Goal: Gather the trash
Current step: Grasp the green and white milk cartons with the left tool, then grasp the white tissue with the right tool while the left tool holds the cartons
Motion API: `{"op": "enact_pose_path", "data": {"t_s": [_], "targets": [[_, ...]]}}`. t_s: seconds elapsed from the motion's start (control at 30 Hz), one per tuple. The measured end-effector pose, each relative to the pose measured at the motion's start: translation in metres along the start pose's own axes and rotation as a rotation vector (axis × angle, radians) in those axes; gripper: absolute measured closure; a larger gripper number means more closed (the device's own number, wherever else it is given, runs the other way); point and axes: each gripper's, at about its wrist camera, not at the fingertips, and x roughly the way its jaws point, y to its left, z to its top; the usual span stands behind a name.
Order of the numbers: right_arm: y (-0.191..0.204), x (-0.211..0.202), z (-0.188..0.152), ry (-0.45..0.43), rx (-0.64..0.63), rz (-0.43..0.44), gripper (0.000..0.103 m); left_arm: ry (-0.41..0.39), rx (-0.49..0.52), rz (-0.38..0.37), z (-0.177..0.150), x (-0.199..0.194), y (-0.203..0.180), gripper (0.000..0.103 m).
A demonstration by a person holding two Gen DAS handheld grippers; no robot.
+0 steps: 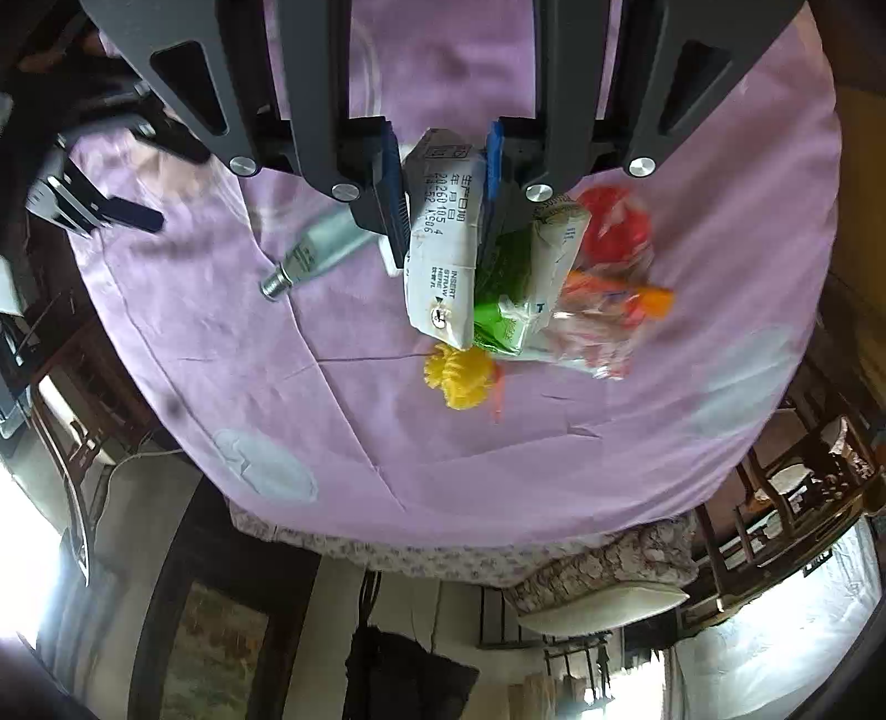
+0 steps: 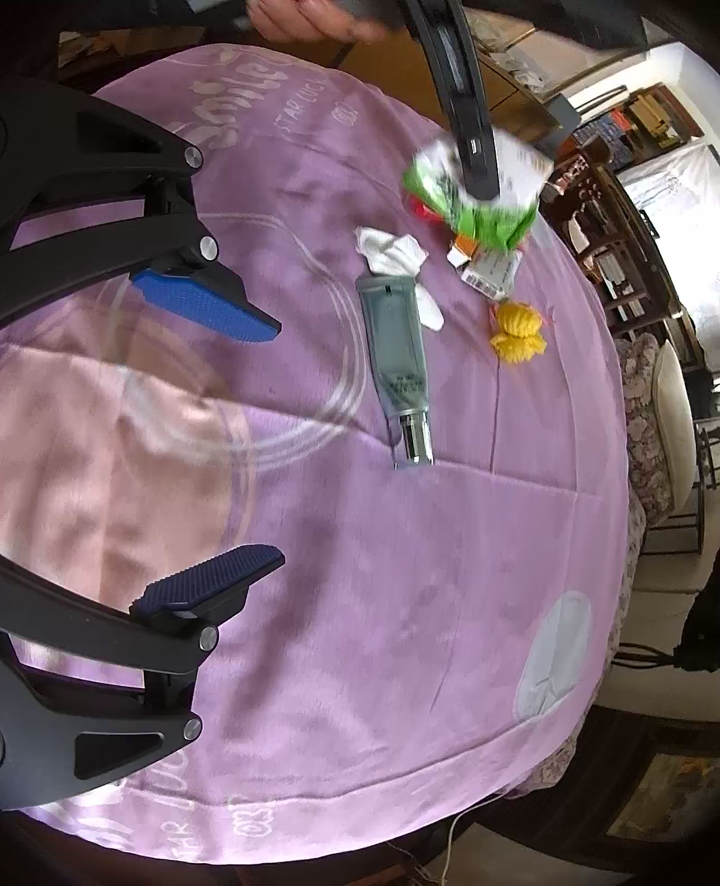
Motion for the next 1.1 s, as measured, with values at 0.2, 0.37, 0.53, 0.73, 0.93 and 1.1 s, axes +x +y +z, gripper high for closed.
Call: {"op": "enact_pose_path", "data": {"t_s": [0.2, 0.37, 0.53, 0.73, 0.93, 1.1], "targets": [[0.024, 0.008, 0.016, 0.005, -0.046, 0.035, 0.029, -0.012, -0.084, 0.013, -0.04, -0.033, 0.03, 0.079], [0.057, 0.023, 0.035, 0.01, -0.112, 0.052, 0.029, 0.051, -0.179, 0.05, -0.08, -0.03, 0.066, 0.079], [0.088, 0.039, 0.047, 0.023, -0.171, 0.061, 0.029, 0.089, -0.249, 0.068, -0.104, -0.029, 0.093, 0.079], [0.118, 0.061, 0.052, 0.053, -0.231, 0.021, 0.029, 0.091, -0.285, 0.073, -0.118, -0.03, 0.105, 0.079], [0.133, 0.077, 0.057, 0.067, -0.248, -0.021, 0.032, 0.087, -0.292, 0.066, -0.123, -0.031, 0.108, 0.079], [0.137, 0.076, 0.055, 0.049, -0.286, -0.111, 0.068, 0.09, -0.298, 0.062, -0.125, -0.031, 0.109, 0.079]]}}
